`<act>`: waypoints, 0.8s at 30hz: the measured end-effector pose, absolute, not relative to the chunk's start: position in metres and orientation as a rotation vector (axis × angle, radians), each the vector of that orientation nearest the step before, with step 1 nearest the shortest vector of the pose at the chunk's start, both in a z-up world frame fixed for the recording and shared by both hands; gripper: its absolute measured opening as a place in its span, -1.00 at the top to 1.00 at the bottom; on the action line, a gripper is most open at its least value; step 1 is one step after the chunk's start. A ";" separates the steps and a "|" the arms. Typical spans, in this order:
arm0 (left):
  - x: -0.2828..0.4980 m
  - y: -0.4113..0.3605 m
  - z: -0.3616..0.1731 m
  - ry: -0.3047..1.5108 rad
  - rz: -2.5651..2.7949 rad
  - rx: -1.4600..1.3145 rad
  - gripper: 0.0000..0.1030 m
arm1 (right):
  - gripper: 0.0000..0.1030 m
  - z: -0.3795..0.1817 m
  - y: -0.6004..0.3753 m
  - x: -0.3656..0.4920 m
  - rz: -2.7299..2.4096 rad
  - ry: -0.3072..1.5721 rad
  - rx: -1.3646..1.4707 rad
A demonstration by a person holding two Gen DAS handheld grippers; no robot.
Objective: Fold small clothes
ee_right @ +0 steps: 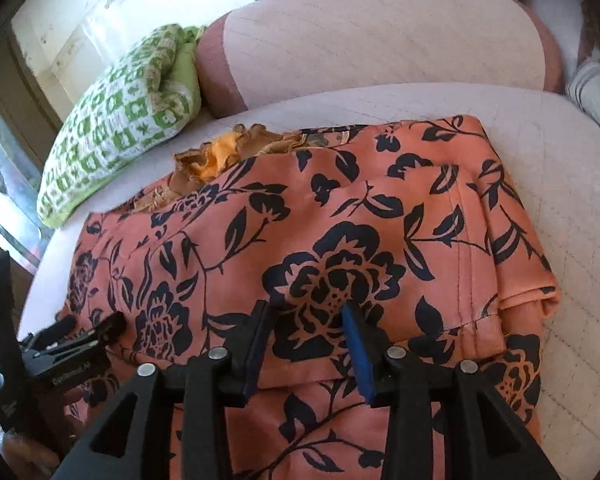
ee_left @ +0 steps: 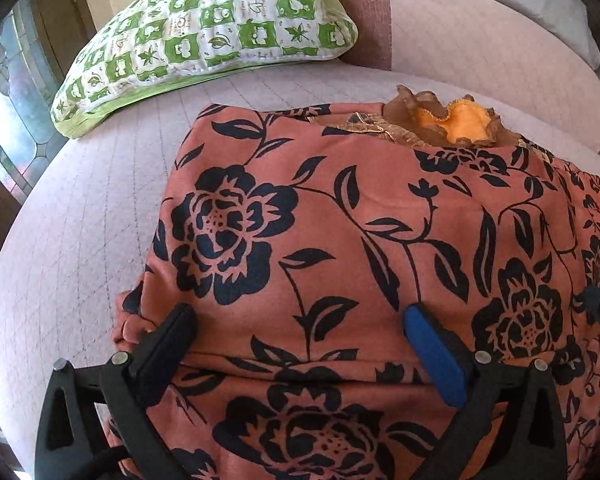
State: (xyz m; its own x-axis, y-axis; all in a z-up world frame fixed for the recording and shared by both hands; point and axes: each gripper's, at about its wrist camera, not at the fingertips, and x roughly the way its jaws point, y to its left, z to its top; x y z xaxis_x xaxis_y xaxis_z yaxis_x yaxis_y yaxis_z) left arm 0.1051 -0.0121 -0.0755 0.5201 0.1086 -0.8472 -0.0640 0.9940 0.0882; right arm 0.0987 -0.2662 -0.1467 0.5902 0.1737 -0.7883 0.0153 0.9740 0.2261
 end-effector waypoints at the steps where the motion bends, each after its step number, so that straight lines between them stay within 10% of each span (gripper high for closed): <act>1: 0.104 -0.013 -0.075 1.028 0.100 0.044 -1.00 | 0.09 -0.147 -0.265 0.099 0.092 0.933 0.211; 24: 0.107 -0.009 -0.076 1.020 0.112 0.059 -1.00 | 0.03 -0.151 -0.264 0.099 0.096 0.924 0.207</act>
State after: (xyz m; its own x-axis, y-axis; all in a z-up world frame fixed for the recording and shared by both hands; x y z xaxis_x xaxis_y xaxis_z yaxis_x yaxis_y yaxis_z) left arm 0.1069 -0.0092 -0.0755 0.5182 0.1206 -0.8467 -0.0659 0.9927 0.1010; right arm 0.0987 -0.2636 -0.1509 0.6001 0.1708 -0.7815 0.0066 0.9758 0.2184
